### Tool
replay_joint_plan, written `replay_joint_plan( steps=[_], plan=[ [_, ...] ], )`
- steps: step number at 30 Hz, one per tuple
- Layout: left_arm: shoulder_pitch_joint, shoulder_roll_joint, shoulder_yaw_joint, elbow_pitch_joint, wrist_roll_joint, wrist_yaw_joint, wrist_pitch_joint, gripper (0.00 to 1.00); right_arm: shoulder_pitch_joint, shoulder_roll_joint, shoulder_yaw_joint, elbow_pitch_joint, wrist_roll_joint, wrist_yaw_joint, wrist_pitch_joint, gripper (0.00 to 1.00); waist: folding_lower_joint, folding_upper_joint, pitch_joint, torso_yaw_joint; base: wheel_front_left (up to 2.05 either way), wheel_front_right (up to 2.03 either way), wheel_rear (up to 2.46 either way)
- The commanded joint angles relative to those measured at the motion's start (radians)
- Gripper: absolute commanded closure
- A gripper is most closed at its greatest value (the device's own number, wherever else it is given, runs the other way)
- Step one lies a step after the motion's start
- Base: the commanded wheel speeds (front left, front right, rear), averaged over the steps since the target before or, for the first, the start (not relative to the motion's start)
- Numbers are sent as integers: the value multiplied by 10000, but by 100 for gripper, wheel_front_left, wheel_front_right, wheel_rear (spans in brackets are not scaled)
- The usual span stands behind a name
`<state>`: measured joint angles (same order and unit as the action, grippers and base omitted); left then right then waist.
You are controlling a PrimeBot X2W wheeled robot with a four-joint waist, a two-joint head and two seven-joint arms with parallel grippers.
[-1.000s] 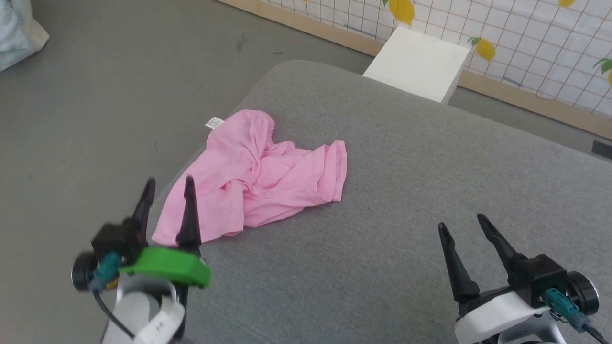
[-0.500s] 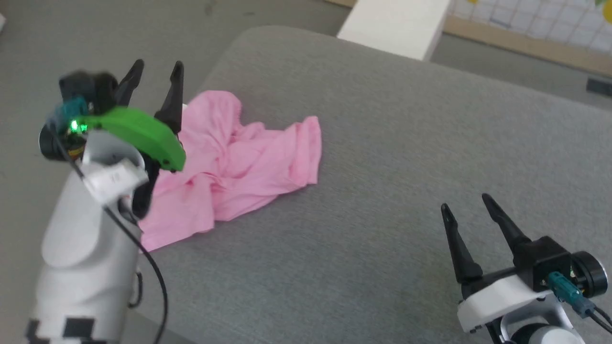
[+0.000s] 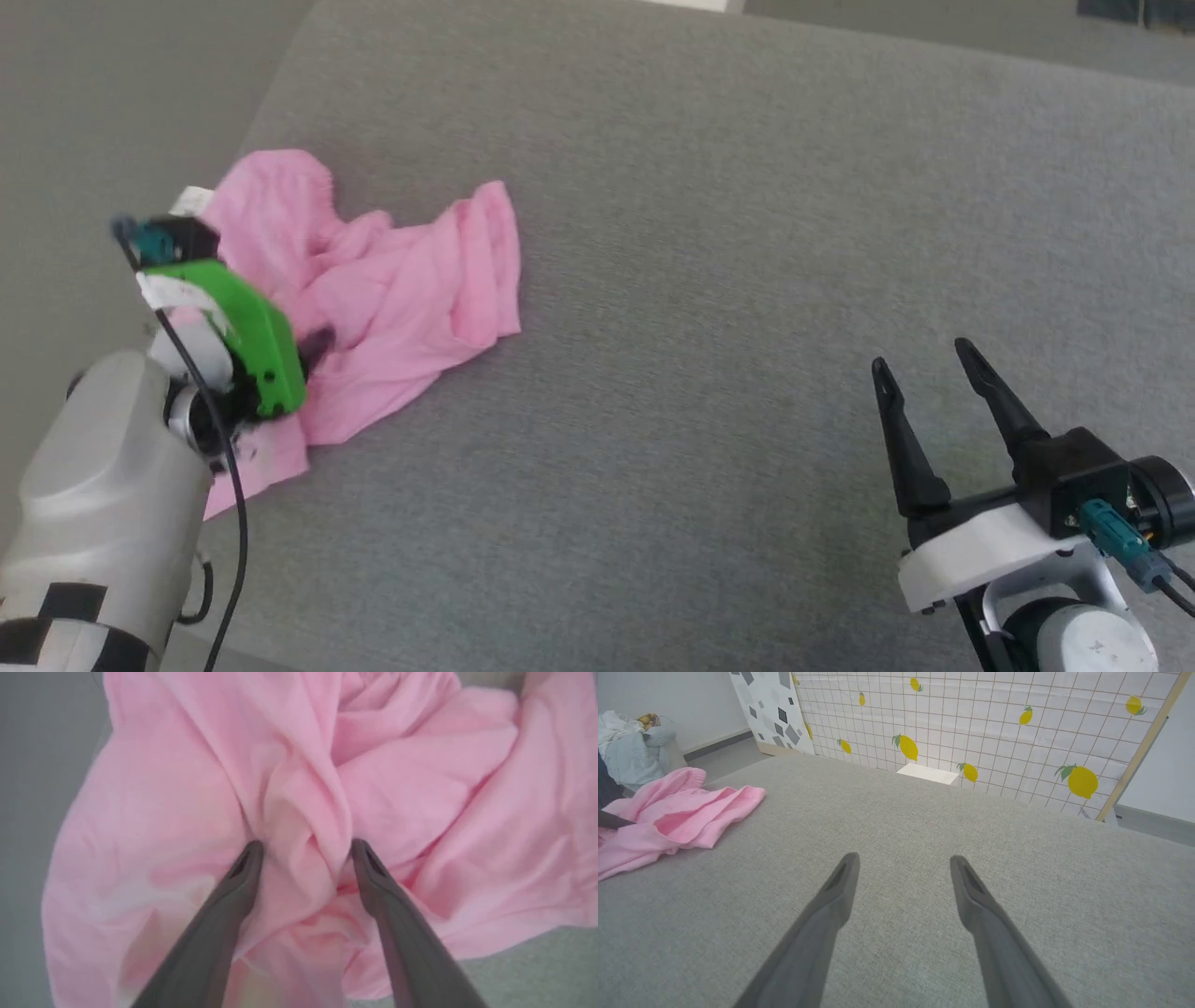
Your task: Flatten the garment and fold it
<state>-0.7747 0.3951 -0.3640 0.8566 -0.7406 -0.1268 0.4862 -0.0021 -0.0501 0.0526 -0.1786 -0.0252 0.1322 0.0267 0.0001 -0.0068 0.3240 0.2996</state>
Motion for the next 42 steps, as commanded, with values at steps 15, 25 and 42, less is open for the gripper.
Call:
replay_joint_plan(
  steps=[15,25,42],
  plan=[
    [-126,-476,-415,1798,-994,-38,276,100,-165,-1,-160,81,289,-15,86,0,-1,68,-13,-247,0,0,0],
    [-1546,199,-807,1607,503,337,-3741,100,97,-1,-154,454,766,-15,-252,0,-1,68,-1248,-19,0,0,0],
    [-2530,52,-933,100,1526,607,-7379,100,525,-1,-455,949,1344,-15,-840,0,-1,68,-2922,-1796,0,0,0]
  ],
)
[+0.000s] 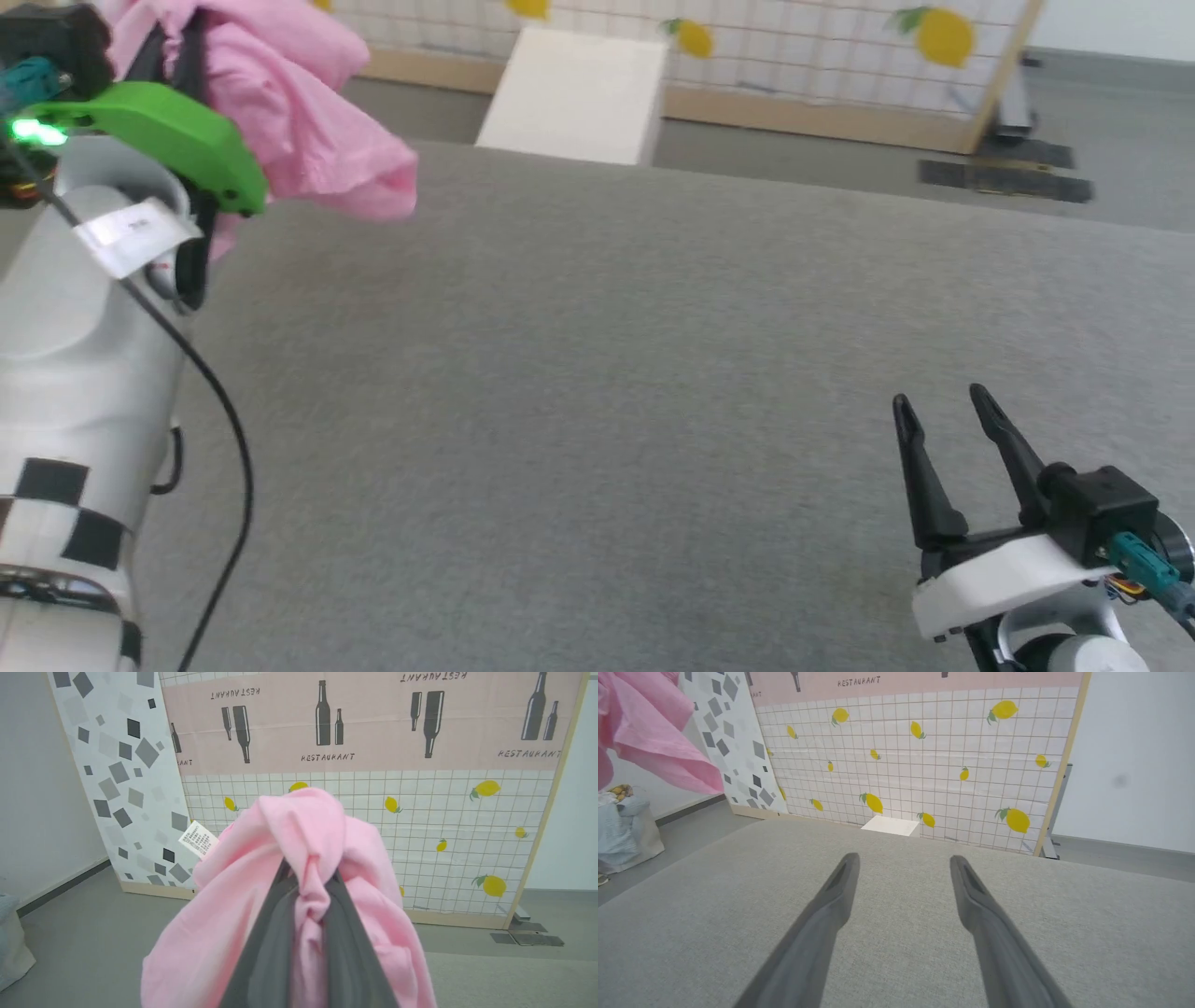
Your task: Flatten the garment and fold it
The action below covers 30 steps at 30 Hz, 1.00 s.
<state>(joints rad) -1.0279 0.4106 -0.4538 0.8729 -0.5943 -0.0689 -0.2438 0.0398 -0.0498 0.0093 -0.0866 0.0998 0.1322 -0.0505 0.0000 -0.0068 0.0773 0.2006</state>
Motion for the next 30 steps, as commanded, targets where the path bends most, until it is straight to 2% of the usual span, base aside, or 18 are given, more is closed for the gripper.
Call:
replay_joint_plan(
  steps=[1,7,13,19,26,27,28,30],
  plan=[
    [88,-205,-54,-149,55,28,-95,100,117,-4,-65,44,101,-15,-73,0,0,68,-520,-1044,0,0,0],
    [672,-985,-334,-589,-30,-71,-134,100,201,-4,-534,17,92,-15,-32,0,0,68,-665,-2348,0,0,0],
    [1269,-1913,-805,-1078,-100,-200,-145,100,252,-4,-1029,-149,139,-15,25,0,0,68,-391,-3373,0,0,0],
    [2847,-2634,-1402,-1468,-249,-177,-5,100,268,-4,-1263,-231,331,-15,-33,0,0,68,129,-3840,0,0,0],
    [5323,-2982,-1990,-1330,-605,-27,422,100,140,-4,-1063,-37,522,-15,-223,0,0,68,439,-3957,0,0,0],
    [5564,-2991,-2084,-1352,-606,-10,489,66,123,-4,-1037,5,540,-15,-243,0,0,68,443,-3920,0,0,0],
    [5687,-2968,-2172,-1403,-544,24,501,1,108,-4,-1018,35,548,-15,-258,0,0,68,446,-3878,0,0,0],
    [5870,-2919,-2305,-1633,-400,111,419,0,98,-4,-984,104,538,-15,-285,0,0,68,386,-3751,0,0,0]
  ],
)
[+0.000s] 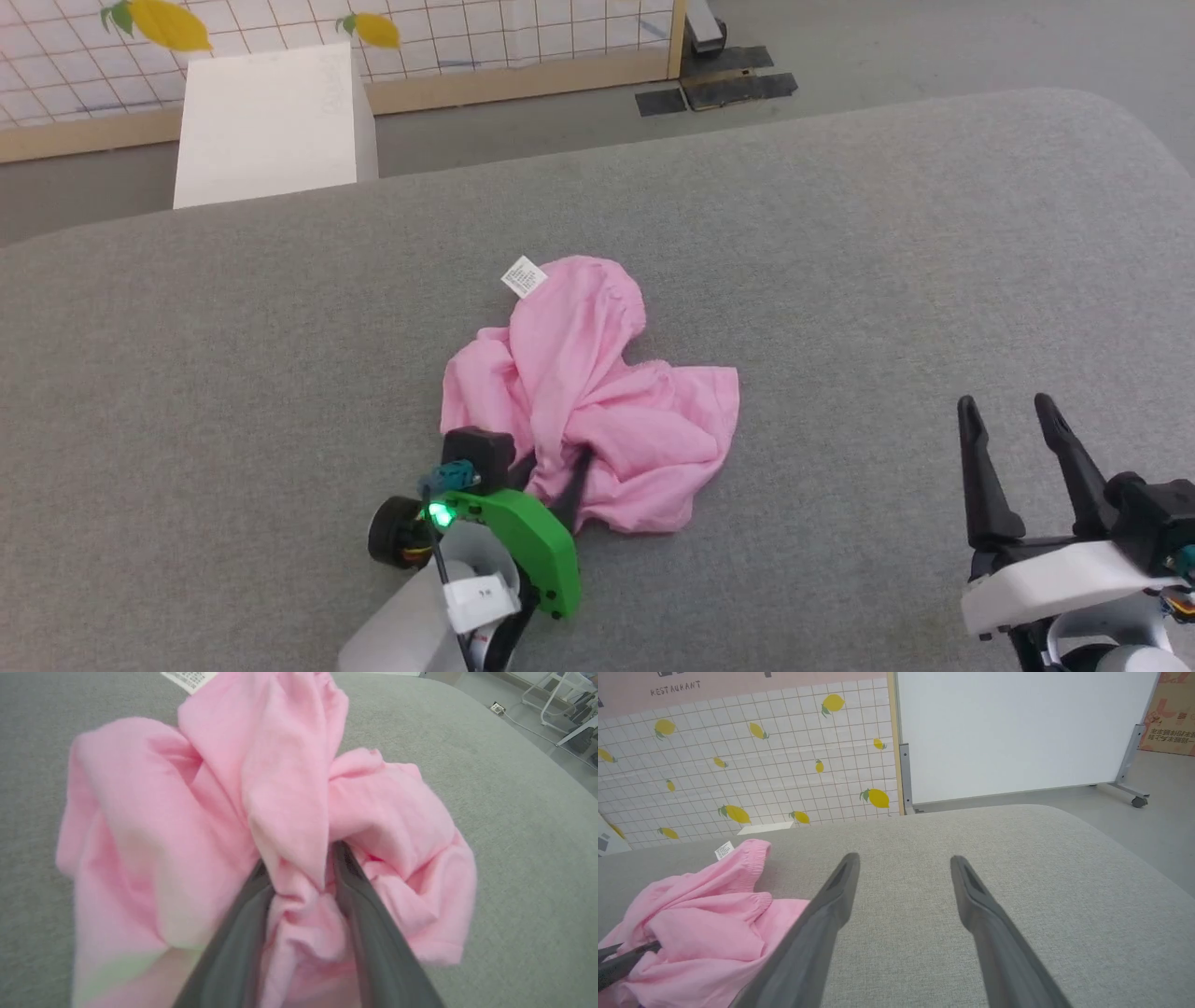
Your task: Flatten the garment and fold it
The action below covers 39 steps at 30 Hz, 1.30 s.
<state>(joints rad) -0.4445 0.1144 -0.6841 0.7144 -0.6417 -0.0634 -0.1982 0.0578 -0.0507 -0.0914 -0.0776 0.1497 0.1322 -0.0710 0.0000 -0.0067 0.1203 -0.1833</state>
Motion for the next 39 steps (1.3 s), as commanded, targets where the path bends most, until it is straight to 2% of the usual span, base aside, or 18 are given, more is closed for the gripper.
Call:
replay_joint_plan(
  steps=[1,9,18,28,39],
  plan=[
    [86,90,-44,-254,180,119,-137,0,-82,5,21,47,19,-15,-91,0,0,67,-73,169,0,0,0],
    [179,383,227,-2583,722,562,-568,0,-2,5,-28,114,-63,-15,-59,0,0,67,-512,899,0,0,0],
    [1058,1074,1657,-5053,1318,1568,-632,0,273,5,-82,-65,-193,-15,178,0,0,67,-1041,1571,0,0,0],
    [2914,2034,3100,-5750,1555,2082,-634,0,486,5,85,-165,-239,-15,342,0,0,67,-1257,1654,0,0,0],
    [3741,2218,3491,-6033,1704,2106,-635,0,777,5,202,-254,-265,-15,480,0,0,67,-1259,1542,0,0,0]
  ],
)
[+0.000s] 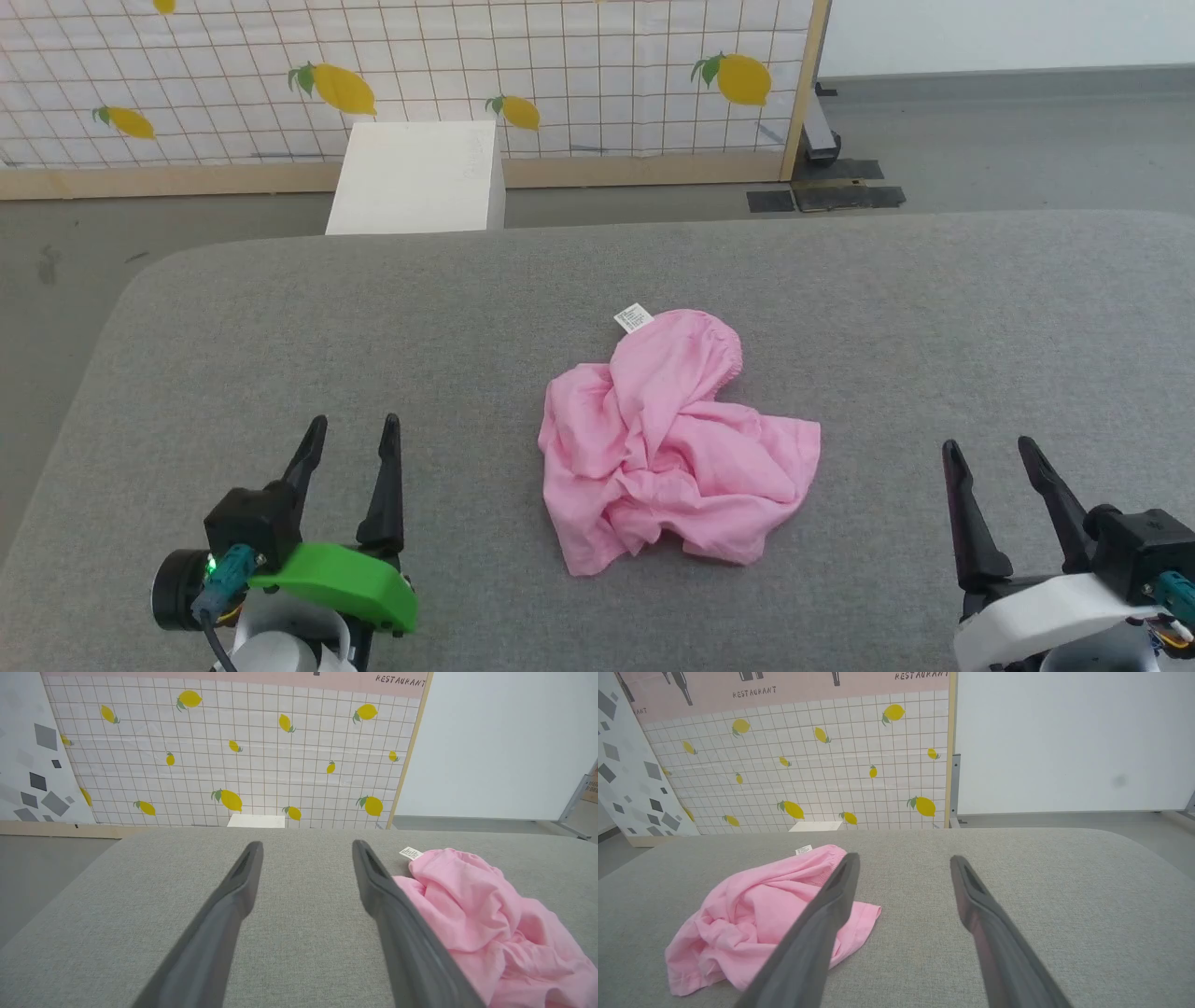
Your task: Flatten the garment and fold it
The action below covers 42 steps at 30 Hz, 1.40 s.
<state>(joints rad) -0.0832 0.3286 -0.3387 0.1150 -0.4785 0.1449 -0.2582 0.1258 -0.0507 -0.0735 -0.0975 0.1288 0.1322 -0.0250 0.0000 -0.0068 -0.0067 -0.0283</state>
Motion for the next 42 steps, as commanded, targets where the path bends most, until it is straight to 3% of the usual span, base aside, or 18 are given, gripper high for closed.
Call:
replay_joint_plan(
  steps=[1,11,19,25,30,38,39,41,42],
  plan=[
    [138,79,45,-43,68,6,-35,0,96,5,27,-69,-62,-15,32,0,0,68,27,-14,0,0,0],
    [88,-7,340,-371,145,85,-35,0,-736,5,-93,711,0,-15,564,0,0,68,381,42,0,0,0],
    [-294,-385,618,-736,465,-46,-35,0,-3122,-194,-242,3309,197,-15,3335,0,0,68,1133,687,0,0,0],
    [-516,-808,956,-688,693,-354,-35,0,-4515,-957,843,4669,1218,-15,5670,0,0,68,1579,1169,0,0,0],
    [-667,-1153,1187,-577,903,-636,-36,0,-5295,-1534,1853,5463,2099,-15,6662,0,0,68,1885,1484,0,0,0],
    [-748,-1656,1586,-248,1222,-1071,-36,0,-5611,-1820,3113,7017,3409,-15,8108,0,0,68,2079,1713,0,0,0],
    [-752,-1717,1638,-211,1278,-1125,-36,0,-5574,-1843,3254,7175,3552,-15,8305,13,0,68,2062,1727,0,0,0],
    [-742,-1809,1734,-132,1374,-1215,-36,0,-5525,-1851,3484,7302,3849,-15,8483,86,0,68,2007,1727,0,0,0],
    [-726,-1844,1782,-100,1413,-1250,-36,0,-5521,-1872,3567,7314,3954,-15,8465,100,0,68,1973,1716,0,0,0]
  ],
)
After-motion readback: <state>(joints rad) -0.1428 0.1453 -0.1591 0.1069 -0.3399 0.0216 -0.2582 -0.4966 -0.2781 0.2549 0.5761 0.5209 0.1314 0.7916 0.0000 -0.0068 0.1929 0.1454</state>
